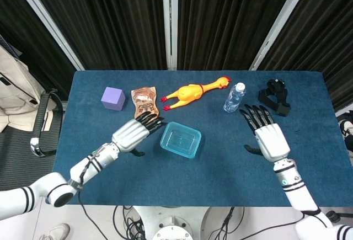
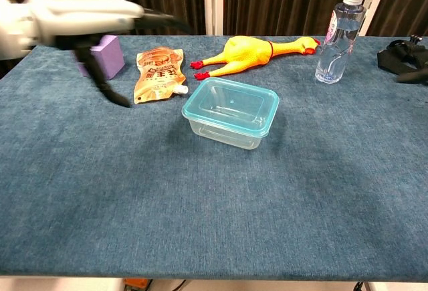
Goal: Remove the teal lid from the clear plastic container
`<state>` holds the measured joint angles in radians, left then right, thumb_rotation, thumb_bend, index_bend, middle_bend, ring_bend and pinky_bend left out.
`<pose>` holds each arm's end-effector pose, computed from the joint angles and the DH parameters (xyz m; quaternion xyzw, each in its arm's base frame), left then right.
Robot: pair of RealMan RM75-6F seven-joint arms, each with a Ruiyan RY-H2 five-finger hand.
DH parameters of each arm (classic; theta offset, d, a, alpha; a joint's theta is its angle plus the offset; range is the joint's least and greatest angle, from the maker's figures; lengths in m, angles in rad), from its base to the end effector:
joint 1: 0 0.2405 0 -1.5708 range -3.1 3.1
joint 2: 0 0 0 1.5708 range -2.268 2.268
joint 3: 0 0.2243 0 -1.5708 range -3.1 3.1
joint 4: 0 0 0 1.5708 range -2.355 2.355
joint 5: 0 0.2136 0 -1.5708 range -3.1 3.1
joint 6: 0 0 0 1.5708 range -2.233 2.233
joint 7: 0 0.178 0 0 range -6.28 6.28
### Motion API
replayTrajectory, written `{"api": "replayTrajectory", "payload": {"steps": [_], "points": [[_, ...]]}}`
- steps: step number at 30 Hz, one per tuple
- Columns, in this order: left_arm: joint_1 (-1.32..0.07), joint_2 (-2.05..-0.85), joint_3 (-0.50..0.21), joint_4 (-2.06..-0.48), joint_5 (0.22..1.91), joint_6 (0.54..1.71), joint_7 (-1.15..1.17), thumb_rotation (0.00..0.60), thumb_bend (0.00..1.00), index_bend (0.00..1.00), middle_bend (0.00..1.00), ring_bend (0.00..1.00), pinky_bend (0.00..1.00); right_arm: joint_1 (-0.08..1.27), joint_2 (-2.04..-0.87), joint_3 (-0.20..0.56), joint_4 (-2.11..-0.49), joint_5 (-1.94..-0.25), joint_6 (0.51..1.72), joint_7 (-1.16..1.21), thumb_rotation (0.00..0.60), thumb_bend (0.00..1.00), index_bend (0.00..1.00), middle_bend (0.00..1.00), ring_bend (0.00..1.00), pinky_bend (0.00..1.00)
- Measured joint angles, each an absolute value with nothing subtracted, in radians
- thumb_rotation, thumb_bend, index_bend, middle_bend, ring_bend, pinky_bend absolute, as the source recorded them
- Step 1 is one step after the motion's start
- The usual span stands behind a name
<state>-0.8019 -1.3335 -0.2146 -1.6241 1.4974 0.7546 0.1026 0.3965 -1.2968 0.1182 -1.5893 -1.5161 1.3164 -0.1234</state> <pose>-0.0579 0.3359 -0.0098 -0.8359 -0.2757 -0.3852 0.2774 -0.1846 -0.2955 0.0748 0.6760 -0.3201 0.4547 0.4836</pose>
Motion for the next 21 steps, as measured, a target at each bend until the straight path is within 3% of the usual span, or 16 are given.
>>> {"api": "replayTrajectory", "payload": {"steps": [10,21], "points": [[-0.998,-1.432,-0.261,-1.535,1.226,0.549,0.201,0.6,0.02,0.0,0.0,0.0,0.02,0.337,-1.287,0.078,-1.572,-1.544,1.377,-0.014,0.6,0.0,0.0,0.0,0.0,0.0],[-1.168,-1.485,-0.2,-1.476,0.854,0.501,0.333,0.6,0.02,0.0,0.0,0.0,0.03,0.325,-1.314,0.072,-1.505,-1.551,1.38,0.063,0.6,0.0,0.0,0.0,0.0,0.0]]}}
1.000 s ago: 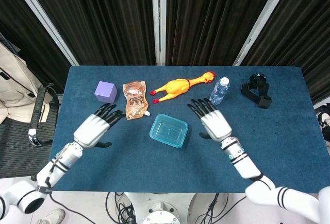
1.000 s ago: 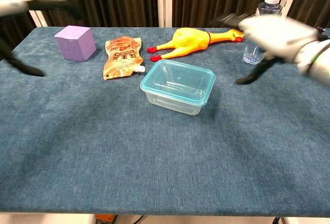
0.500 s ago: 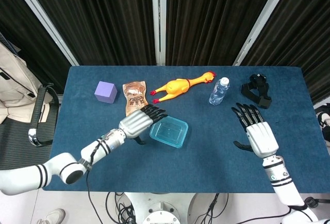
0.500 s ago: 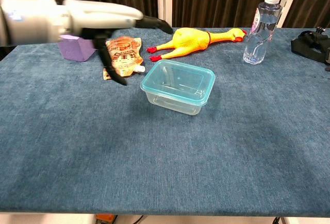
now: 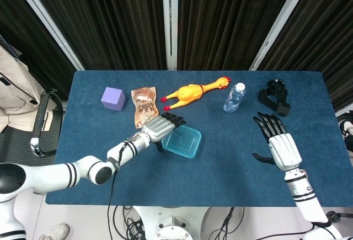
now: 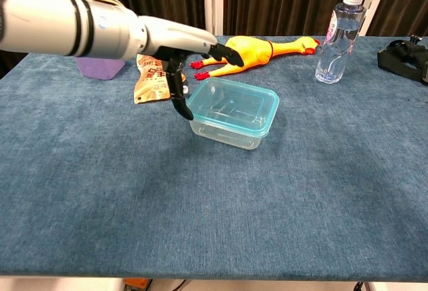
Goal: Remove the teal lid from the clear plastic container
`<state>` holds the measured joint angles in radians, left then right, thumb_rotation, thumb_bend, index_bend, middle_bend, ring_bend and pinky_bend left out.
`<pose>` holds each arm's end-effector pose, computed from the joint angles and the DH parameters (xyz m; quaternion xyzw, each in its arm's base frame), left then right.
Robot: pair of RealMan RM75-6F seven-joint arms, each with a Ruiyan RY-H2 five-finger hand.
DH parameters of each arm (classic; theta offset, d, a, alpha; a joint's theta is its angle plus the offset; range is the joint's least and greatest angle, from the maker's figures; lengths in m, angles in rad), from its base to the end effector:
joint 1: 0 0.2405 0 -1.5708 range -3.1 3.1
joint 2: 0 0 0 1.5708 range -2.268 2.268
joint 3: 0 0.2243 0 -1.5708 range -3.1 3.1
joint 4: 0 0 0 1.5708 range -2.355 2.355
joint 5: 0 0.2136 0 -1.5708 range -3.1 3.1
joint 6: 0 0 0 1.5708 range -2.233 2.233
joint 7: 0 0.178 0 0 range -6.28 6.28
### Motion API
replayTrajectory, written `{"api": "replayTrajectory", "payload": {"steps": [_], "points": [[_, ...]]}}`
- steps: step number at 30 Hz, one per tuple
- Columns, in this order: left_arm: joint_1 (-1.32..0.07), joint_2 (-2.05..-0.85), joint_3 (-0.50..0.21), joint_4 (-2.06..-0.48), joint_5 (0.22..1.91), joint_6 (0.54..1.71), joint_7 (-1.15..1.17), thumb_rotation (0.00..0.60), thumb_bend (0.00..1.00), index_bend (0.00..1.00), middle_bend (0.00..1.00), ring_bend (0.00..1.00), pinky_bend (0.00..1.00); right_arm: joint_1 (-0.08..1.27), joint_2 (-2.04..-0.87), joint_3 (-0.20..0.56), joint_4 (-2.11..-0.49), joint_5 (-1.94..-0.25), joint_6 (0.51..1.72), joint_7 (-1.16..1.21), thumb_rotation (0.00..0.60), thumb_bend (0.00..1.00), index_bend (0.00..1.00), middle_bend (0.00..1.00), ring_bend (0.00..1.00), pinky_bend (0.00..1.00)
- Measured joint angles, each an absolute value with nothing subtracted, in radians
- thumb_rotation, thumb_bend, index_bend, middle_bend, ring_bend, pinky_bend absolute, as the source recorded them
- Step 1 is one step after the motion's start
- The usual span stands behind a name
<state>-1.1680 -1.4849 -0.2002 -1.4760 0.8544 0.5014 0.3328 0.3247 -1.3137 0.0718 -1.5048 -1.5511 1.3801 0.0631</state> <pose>-0.0101 0.3690 -0.0738 -0.8560 -0.3550 -0.2797 0.2512 -0.2187 -0.2762 0.0768 0.6438 -0.3715 0.4739 0.4721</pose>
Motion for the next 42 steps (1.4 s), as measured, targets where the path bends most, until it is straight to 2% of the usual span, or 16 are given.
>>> {"api": "replayTrajectory", "payload": {"steps": [9,19,21,22,26,29,35,42], "points": [[-1.266,-1.516,-0.105,-1.44,0.694,0.517,0.377,0.6,0.02,0.0,0.0,0.0,0.04,0.324,-1.334,0.066,-1.474,-1.553,1.367,0.083,0.6,0.0,0.0,0.0,0.0,0.0],[-1.305,-1.544,-0.093,-1.398,0.667,0.502,0.335,0.6,0.02,0.0,0.0,0.0,0.09,0.327,-1.349,0.064,-1.468,-1.56,1.36,0.069,0.6,0.0,0.0,0.0,0.0,0.0],[-1.31,-1.553,-0.092,-1.39,0.661,0.504,0.323,0.6,0.02,0.06,0.06,0.01,0.15,0.331,-1.357,0.061,-1.466,-1.566,1.354,0.076,0.6,0.0,0.0,0.0,0.0,0.0],[-1.31,-1.556,-0.093,-1.388,0.659,0.508,0.317,0.6,0.02,0.13,0.12,0.04,0.21,0.333,-1.36,0.059,-1.465,-1.57,1.35,0.079,0.6,0.02,0.0,0.0,0.0,0.0],[-1.299,-1.572,-0.099,-1.392,0.655,0.551,0.294,0.6,0.02,0.35,0.35,0.25,0.48,0.347,-1.379,0.046,-1.464,-1.603,1.34,0.118,0.6,0.07,0.0,0.0,0.0,0.0],[-1.287,-1.581,-0.103,-1.415,0.654,0.602,0.287,0.6,0.02,0.39,0.4,0.3,0.54,0.362,-1.415,0.035,-1.454,-1.647,1.342,0.173,0.6,0.07,0.0,0.0,0.0,0.0],[-1.28,-1.597,-0.1,-1.492,0.611,0.7,0.325,0.6,0.01,0.38,0.4,0.31,0.53,0.389,-1.537,0.019,-1.38,-1.718,1.363,0.212,0.6,0.07,0.0,0.0,0.0,0.0],[-1.297,-1.631,-0.106,-1.531,0.544,0.756,0.383,0.6,0.01,0.36,0.39,0.31,0.51,0.404,-1.674,0.012,-1.261,-1.764,1.414,0.206,0.6,0.07,0.0,0.0,0.0,0.0]]}}
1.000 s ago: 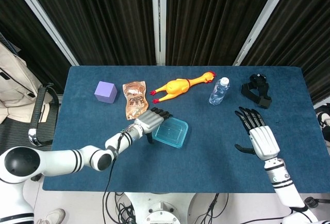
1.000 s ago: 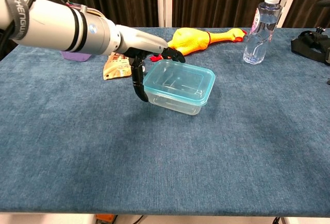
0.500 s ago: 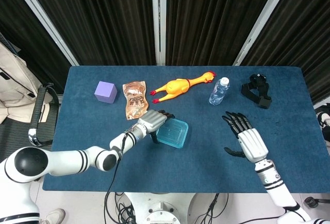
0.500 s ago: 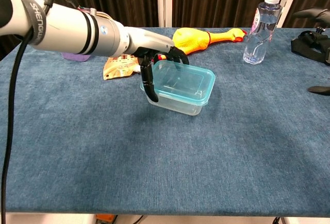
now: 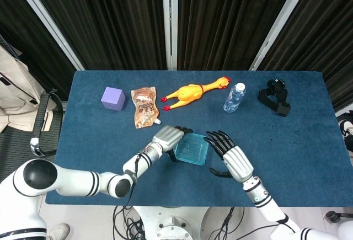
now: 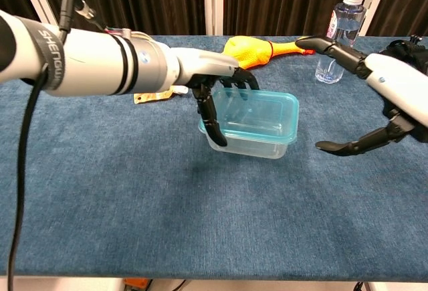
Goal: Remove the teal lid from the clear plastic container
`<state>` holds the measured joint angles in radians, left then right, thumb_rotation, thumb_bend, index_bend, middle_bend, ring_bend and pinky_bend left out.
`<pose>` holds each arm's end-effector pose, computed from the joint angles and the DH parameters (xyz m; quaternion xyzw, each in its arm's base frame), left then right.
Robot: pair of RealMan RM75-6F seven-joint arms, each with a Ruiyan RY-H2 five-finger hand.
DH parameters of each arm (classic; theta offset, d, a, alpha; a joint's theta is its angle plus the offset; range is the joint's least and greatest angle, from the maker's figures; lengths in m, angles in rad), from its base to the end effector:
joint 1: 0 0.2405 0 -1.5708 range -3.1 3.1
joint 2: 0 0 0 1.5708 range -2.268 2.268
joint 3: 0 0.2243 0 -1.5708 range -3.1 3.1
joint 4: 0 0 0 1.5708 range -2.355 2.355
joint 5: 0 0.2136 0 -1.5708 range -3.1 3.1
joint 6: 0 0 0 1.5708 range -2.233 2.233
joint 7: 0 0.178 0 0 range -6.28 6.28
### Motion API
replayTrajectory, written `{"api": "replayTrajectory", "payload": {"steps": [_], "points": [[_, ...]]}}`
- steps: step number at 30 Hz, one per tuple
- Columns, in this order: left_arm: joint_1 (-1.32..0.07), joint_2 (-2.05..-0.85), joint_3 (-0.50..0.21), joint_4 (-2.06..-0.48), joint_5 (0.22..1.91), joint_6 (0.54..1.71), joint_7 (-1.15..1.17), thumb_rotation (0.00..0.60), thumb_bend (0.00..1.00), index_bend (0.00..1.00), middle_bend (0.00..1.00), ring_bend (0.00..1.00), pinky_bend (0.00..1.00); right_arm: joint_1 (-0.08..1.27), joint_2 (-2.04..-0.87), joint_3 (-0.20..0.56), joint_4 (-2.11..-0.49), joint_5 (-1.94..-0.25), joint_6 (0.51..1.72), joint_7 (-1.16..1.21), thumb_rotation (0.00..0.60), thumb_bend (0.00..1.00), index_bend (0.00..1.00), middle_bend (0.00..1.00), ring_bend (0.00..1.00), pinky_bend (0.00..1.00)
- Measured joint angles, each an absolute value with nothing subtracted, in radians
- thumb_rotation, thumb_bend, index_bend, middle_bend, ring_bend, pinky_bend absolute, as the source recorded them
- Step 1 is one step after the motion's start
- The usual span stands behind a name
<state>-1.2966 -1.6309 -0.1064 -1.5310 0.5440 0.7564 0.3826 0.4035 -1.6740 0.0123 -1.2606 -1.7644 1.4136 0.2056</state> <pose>0.0080 0.3367 -0.1095 -0.8162 -0.4272 -0.2917 0.2573 -0.1517 -0.2555 -0.0237 0.6727 -0.3711 0.5595 0.3111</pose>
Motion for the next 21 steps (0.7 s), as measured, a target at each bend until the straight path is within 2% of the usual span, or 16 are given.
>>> {"api": "replayTrajectory", "payload": {"steps": [12,21], "points": [[-1.329,-1.675,-0.121,-1.544,0.465,0.804,0.469,0.6,0.01,0.36,0.39,0.31,0.5,0.406,-1.83,-0.01,-1.054,-1.78,1.462,0.245,0.6,0.06,0.0,0.0,0.0,0.0],[-1.331,-1.687,-0.12,-1.539,0.456,0.82,0.503,0.6,0.01,0.36,0.39,0.31,0.49,0.406,-1.858,-0.02,-1.008,-1.769,1.473,0.264,0.6,0.05,0.0,0.0,0.0,0.0]]}}
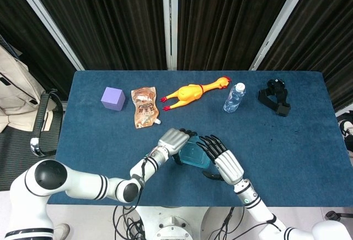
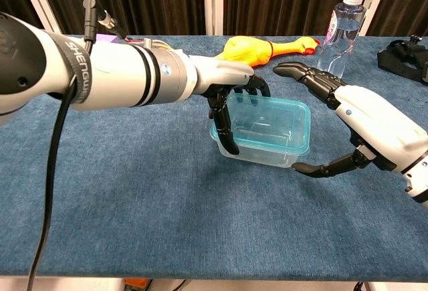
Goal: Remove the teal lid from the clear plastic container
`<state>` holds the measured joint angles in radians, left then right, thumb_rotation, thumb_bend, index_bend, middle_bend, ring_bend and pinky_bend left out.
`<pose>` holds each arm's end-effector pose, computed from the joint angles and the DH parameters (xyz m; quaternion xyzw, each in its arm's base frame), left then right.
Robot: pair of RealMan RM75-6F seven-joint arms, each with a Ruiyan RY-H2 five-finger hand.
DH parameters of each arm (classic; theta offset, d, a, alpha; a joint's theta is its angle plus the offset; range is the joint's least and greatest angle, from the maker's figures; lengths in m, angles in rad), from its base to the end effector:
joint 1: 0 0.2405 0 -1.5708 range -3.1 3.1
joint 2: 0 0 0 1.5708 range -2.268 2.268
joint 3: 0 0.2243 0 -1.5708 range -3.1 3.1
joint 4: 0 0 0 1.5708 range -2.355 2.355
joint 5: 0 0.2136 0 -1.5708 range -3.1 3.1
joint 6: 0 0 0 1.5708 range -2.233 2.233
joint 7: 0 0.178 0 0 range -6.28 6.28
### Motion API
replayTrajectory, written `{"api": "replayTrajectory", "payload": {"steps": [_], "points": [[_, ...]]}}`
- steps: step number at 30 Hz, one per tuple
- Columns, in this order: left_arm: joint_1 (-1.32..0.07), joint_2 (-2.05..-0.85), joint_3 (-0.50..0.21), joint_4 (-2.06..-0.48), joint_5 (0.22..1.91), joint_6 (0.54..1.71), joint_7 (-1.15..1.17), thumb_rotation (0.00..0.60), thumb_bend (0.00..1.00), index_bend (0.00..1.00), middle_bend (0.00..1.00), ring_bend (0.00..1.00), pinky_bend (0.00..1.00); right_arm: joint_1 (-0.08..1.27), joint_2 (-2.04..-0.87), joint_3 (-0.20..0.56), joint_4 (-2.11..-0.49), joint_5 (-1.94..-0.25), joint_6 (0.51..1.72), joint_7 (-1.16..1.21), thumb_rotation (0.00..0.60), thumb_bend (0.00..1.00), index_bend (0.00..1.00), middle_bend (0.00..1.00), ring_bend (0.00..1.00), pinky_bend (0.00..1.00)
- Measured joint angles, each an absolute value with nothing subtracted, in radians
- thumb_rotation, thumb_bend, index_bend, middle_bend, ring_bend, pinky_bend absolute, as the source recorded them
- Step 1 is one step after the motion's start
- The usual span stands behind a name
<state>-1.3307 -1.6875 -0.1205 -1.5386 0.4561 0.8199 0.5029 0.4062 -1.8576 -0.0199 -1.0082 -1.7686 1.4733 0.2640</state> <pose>0.0197 0.3260 -0.1201 -0.8234 -0.4098 -0.2835 0.2712 -0.1568 -0.2519 -0.0579 0.6721 -0.3620 0.5668 0.3098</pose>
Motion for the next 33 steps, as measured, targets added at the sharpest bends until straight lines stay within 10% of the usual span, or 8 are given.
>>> {"api": "replayTrajectory", "payload": {"steps": [33], "points": [[-1.321,-1.7,-0.127,-1.535,0.451,0.825,0.566,0.6,0.01,0.35,0.39,0.31,0.47,0.421,-1.84,-0.008,-1.042,-1.734,1.47,0.226,0.6,0.05,0.0,0.0,0.0,0.0]]}}
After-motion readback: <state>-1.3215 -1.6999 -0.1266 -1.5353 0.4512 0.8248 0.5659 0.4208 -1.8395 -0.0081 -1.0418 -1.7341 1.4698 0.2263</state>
